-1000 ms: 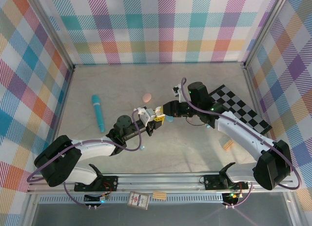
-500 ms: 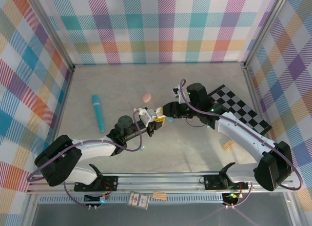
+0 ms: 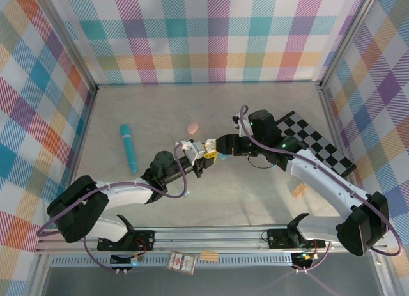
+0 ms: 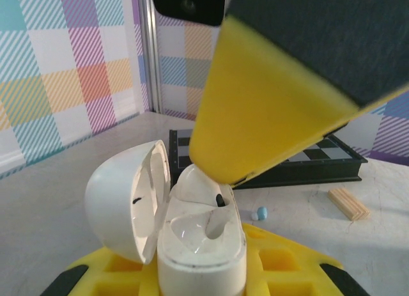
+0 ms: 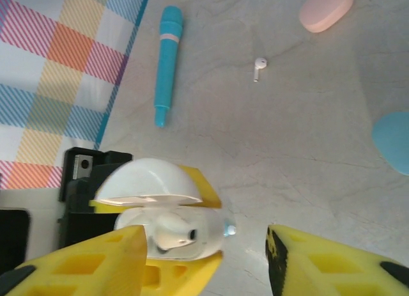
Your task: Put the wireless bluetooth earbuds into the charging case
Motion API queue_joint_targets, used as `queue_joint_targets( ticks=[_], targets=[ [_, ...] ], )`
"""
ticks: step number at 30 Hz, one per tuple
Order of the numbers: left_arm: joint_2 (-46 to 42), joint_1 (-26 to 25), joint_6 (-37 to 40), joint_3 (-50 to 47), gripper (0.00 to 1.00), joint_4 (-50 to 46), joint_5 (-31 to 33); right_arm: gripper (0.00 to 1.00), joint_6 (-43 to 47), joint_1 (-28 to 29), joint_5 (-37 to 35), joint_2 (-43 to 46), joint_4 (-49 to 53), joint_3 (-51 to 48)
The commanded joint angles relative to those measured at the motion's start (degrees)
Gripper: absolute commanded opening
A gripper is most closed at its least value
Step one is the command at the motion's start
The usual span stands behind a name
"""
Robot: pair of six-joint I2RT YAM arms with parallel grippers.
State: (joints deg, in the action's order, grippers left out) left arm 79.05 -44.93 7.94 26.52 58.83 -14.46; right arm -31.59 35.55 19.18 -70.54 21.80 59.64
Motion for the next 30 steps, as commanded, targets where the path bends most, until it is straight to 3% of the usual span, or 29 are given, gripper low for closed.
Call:
queue_joint_targets(
  ticks=[1,6,12,22,30],
  targets=[
    [0.29,-0.60,0.27,1.59,0.00,3.74,-0.75,0.58,1.93,-0.04,-1.51,1.37,1.80,1.77],
    [-0.31,-0.02,0.76,-0.64,0.00,4.97,2.82,0.68,1.06,0.00,-6.78,6.09,-2.08,-2.39],
    [-3.88,4.45,-0.13,-4.20,0.00,5.32,4.19,0.71,1.01,-0.13,-14.85,6.52,-1.56,-4.53],
    [-18.23,19.46,-3.01,-7.22,0.00,-5.45,3.89,0.70,3.79,1.64,-15.93,-11.26,1.07,4.93],
    [-23.96,27.72,-7.36,-3.12,0.00,-16.73,7.68,0.70,6.31,6.72,-18.29,-26.84,-0.62,15.81]
  ],
)
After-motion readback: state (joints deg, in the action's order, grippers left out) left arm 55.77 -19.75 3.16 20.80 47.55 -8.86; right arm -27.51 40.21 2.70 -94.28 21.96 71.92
